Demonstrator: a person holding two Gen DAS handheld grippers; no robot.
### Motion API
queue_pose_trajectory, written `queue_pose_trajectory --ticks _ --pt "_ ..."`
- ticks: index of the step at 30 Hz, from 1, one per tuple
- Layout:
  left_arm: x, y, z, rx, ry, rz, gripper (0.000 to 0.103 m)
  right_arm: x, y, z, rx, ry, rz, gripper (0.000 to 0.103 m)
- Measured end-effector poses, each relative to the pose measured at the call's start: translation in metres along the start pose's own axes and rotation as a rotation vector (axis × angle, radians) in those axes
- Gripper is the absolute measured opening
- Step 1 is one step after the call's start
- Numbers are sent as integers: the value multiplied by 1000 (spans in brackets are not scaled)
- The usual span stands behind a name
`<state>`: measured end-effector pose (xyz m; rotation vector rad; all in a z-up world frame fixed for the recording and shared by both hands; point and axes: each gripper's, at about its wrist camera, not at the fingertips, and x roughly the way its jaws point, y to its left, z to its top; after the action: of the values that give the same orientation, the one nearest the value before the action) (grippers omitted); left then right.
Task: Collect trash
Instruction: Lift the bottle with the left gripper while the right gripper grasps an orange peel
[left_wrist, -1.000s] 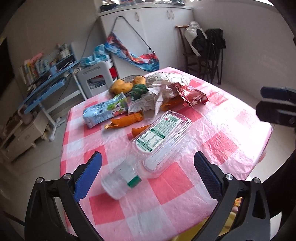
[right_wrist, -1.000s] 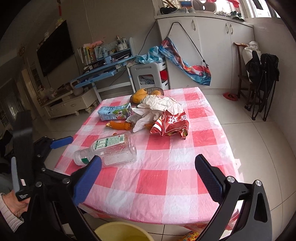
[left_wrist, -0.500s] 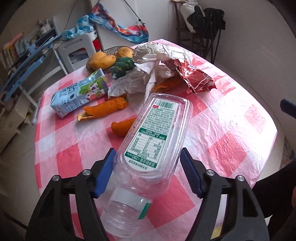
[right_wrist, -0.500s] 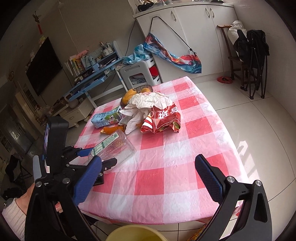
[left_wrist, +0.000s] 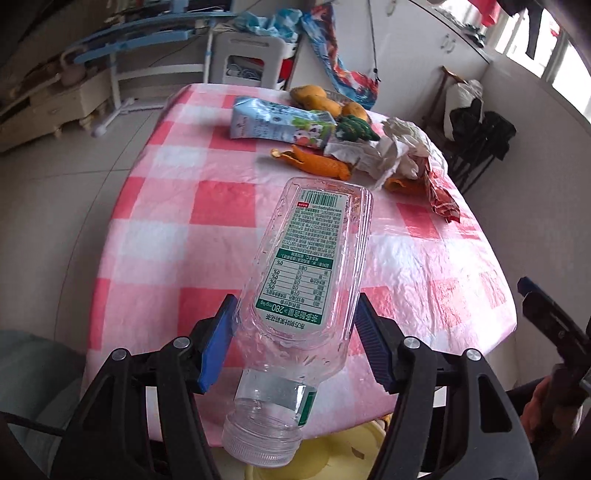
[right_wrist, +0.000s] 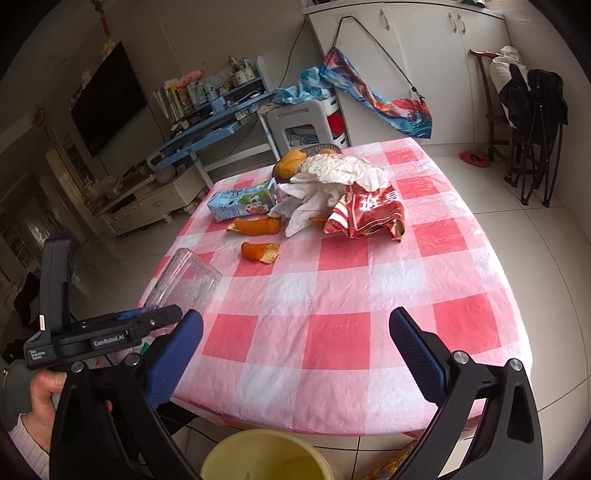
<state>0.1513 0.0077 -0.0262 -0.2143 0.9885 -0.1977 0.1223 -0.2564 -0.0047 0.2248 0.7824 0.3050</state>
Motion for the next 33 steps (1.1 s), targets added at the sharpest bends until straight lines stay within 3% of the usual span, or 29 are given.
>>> queue_pose_trajectory --ticks 6,11,18,22,27,33 --pt "-16 37 -1 -180 -51 -94 61 29 38 2 -186 83 56 97" --pt "-20 55 1 -287 -81 -198 61 67 64 24 -329 114 106 96" --pt "1 69 -2 -334 -40 -169 60 132 85 52 -495 180 97 81" --pt "11 64 3 -299 -17 -105 59 152 78 60 -502 210 80 77" --pt "20 61 7 -291 -7 -83 57 170 66 62 -481 263 75 65" --pt "17 60 5 -292 -25 -99 57 167 59 53 -437 266 83 38"
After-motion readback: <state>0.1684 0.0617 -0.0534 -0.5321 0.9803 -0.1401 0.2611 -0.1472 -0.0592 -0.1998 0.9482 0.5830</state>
